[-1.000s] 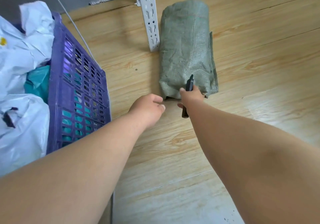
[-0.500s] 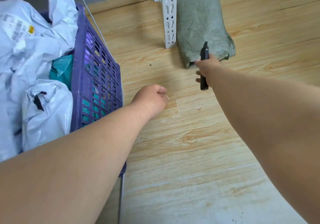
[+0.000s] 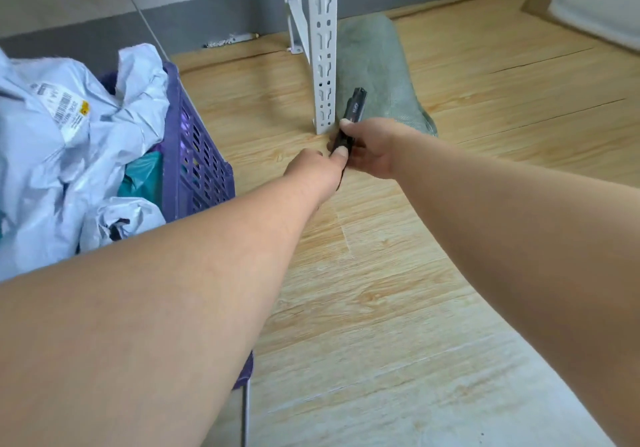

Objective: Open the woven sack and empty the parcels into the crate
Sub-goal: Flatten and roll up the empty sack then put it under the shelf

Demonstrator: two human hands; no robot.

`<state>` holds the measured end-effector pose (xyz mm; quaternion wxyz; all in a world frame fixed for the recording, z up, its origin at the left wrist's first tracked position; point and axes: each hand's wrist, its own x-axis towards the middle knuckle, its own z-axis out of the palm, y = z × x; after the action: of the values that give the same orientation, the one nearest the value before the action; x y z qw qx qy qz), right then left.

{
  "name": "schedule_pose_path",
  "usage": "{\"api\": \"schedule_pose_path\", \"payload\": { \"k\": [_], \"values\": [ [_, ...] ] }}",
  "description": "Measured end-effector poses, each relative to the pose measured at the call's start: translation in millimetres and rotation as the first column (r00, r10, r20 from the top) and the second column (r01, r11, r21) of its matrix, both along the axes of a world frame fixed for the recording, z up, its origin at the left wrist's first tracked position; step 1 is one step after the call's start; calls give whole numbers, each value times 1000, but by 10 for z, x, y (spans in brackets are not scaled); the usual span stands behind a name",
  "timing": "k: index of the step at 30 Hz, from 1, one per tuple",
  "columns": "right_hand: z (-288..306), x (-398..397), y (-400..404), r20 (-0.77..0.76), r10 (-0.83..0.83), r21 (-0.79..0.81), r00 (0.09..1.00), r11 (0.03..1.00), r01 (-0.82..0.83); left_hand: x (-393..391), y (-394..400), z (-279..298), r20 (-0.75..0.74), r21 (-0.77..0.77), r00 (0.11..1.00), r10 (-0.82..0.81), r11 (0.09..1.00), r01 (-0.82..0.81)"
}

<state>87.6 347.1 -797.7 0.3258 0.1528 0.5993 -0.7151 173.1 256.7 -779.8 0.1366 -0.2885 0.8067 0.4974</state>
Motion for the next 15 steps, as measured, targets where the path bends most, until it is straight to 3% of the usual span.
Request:
{"api": "schedule_pose_path", "payload": {
  "k": [4,6,10,15],
  "values": [
    [347,-40,-127,-171,-10,109,985,994,29,-311,-103,310,21,255,988,150,955,-151],
    [523,-93,-192,-239,-57,127,969,988,89,-394,-179,460,-9,362,994,109,927,-98],
    [856,-167,-312,-270,-80,82,959,991,106,-479,-358,696,-113,379,994,2,924,42],
    [1356,-135,-593,-254,-68,53,965,995,84,-499,-650,1212,-84,449,996,12,893,27]
  ]
}}
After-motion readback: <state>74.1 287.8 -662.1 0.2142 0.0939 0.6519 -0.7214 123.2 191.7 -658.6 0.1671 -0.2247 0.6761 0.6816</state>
